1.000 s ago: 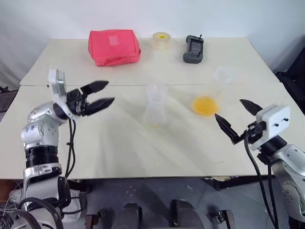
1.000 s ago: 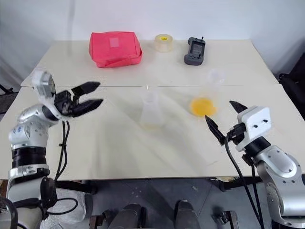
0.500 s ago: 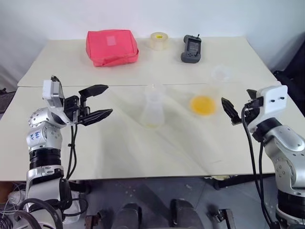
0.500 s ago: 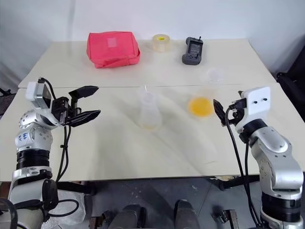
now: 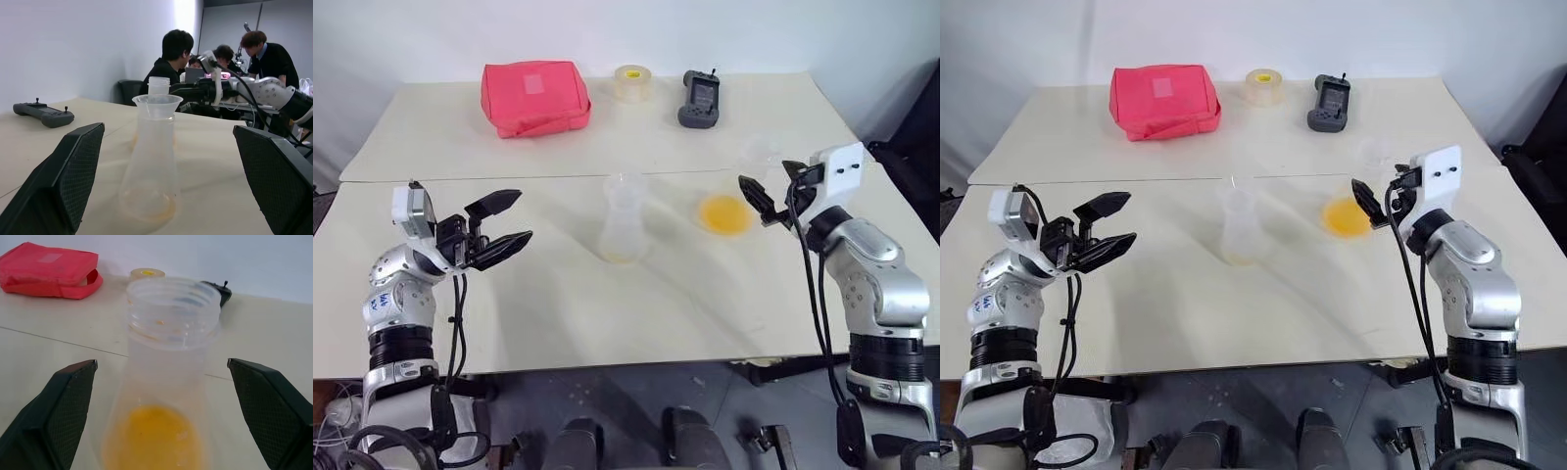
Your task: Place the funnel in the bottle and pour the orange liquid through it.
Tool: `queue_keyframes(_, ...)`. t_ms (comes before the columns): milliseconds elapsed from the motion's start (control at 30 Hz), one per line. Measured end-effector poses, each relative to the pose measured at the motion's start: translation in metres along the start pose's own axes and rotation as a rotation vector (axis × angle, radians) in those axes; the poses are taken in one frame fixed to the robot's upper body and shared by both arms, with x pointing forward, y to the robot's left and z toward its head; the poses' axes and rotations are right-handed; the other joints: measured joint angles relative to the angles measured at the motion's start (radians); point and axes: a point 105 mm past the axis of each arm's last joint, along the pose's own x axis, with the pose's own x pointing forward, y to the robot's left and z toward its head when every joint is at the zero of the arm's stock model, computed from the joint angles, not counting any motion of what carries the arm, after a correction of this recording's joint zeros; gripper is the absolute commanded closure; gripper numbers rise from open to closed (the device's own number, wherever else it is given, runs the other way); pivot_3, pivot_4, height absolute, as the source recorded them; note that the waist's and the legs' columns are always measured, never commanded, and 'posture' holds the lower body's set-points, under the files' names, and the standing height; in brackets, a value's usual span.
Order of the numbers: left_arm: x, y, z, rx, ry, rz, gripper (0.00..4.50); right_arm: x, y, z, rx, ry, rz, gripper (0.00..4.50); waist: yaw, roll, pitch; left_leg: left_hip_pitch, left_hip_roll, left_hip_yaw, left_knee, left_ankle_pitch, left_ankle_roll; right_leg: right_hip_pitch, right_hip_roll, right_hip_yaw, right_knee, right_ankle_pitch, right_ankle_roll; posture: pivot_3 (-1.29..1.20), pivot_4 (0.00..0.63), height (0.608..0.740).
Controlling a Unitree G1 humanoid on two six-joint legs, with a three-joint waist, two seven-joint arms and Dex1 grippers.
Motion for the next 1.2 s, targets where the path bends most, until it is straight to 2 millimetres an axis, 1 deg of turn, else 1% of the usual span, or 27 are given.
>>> queue_keyframes(67,-0.001,-0.003,-0.001,0.001,0.004,0.001,0.02,0.007,-0.002,0.002,-0.001,-0.011,0.011,0.00,-0.007,0.000,0.000,0.000,0.000,0.000,-0.001,0.000,0.000,0.000,0.000,0.000,0.000,0.000,0.000,0.00,0.150,0.740)
queue_keyframes(200,-0.005,-0.005,-0.005,-0.013,0.005,0.015,0.02,0.013,-0.004,0.003,-0.001,-0.033,0.026,0.00,-0.009,0.000,0.000,0.000,0.001,0.000,-0.002,0.000,0.000,-0.001,0.000,0.000,-0.001,0.000,0.000,0.00,0.150,0.740)
queue_keyframes(333,-0.006,-0.008,-0.005,-0.005,0.001,0.023,0.02,0.027,-0.005,0.003,0.019,-0.058,0.032,0.00,-0.012,0.000,0.000,0.000,0.001,0.001,-0.002,0.000,0.000,-0.001,0.000,0.000,-0.001,0.000,0.000,0.00,0.150,0.740)
queue_keyframes(533,-0.009,-0.011,-0.005,-0.010,-0.001,0.042,0.02,0.037,0.001,0.006,0.016,-0.060,0.070,0.00,-0.011,0.000,0.000,0.000,0.001,0.001,-0.003,0.000,0.000,-0.001,0.000,0.000,-0.002,0.000,0.000,0.00,0.150,0.740)
queue_keyframes(633,-0.010,-0.012,-0.007,-0.021,0.003,0.051,0.00,0.040,0.004,0.003,0.011,-0.044,0.086,0.61,-0.009,0.000,0.000,0.000,0.001,0.000,-0.003,0.000,0.000,-0.001,0.000,-0.001,-0.003,0.000,0.000,0.00,0.150,0.740)
queue_keyframes(767,-0.010,-0.014,-0.005,-0.012,0.000,0.050,0.00,0.040,0.007,0.004,0.010,-0.042,0.095,1.94,-0.009,0.000,0.000,0.000,0.001,0.000,-0.004,0.000,0.000,-0.001,0.000,-0.001,-0.005,0.000,0.000,0.00,0.150,0.740)
queue_keyframes(800,-0.009,-0.014,-0.004,-0.008,-0.004,0.046,0.00,0.038,0.009,0.004,0.007,-0.042,0.100,2.04,-0.009,0.000,0.000,0.000,0.001,0.000,-0.005,0.000,0.000,-0.001,0.000,-0.001,-0.005,0.000,0.000,0.00,0.150,0.740)
queue_keyframes(1000,-0.014,-0.016,-0.007,-0.021,0.000,0.072,0.00,0.029,0.018,0.006,-0.003,-0.043,0.102,2.04,-0.009,0.000,0.000,0.000,0.001,0.000,-0.006,0.000,0.000,-0.001,0.000,-0.001,-0.006,0.000,0.000,0.00,0.150,0.740)
queue_keyframes(1100,-0.016,-0.015,-0.004,-0.010,0.000,0.084,0.00,0.026,0.024,0.019,-0.025,-0.069,0.092,2.04,-0.009,0.001,0.000,0.000,0.001,0.000,-0.006,0.000,0.000,-0.002,0.000,-0.001,-0.006,0.000,0.000,0.00,0.150,0.740)
queue_keyframes(1200,-0.018,-0.014,0.001,0.012,0.007,0.093,0.00,0.019,0.034,0.038,-0.065,-0.102,0.074,2.04,-0.007,0.001,0.000,-0.001,0.001,0.000,-0.007,0.000,0.000,-0.002,0.000,-0.001,-0.006,0.000,0.000,0.00,0.150,0.740)
